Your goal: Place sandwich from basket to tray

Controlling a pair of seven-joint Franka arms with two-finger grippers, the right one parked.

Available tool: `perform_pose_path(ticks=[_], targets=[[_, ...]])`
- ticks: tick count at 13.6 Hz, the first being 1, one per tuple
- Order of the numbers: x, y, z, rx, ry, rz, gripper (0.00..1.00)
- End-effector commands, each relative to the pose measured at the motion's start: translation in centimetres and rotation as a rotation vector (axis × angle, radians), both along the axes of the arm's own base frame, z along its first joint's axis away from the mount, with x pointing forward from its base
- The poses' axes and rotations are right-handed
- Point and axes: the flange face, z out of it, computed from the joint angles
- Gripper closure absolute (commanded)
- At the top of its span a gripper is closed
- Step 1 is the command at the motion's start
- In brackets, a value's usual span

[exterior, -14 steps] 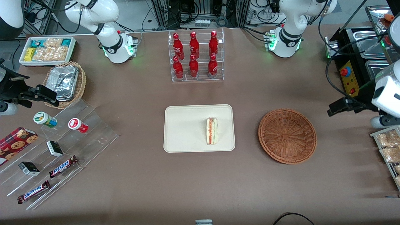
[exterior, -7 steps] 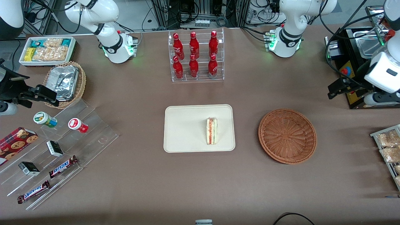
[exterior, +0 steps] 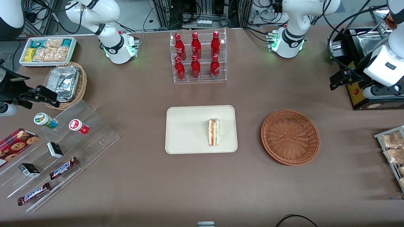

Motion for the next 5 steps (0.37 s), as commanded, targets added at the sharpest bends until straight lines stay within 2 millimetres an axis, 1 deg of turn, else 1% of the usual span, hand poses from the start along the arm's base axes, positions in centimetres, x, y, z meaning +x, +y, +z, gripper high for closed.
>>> perform_pose_path(ticks=[1,2,4,5], targets=[[-1.3,1.4,1.3,0.011,0.006,-0.009,0.00],[-1.5,1.5,1.4,0.011,0.010,-0.008,0.00],[-1.6,2.5,1.4,0.009,0.018,-0.011,0.00],[-1.5,2.4,1.4,0.009,0.020,-0.014,0.00]])
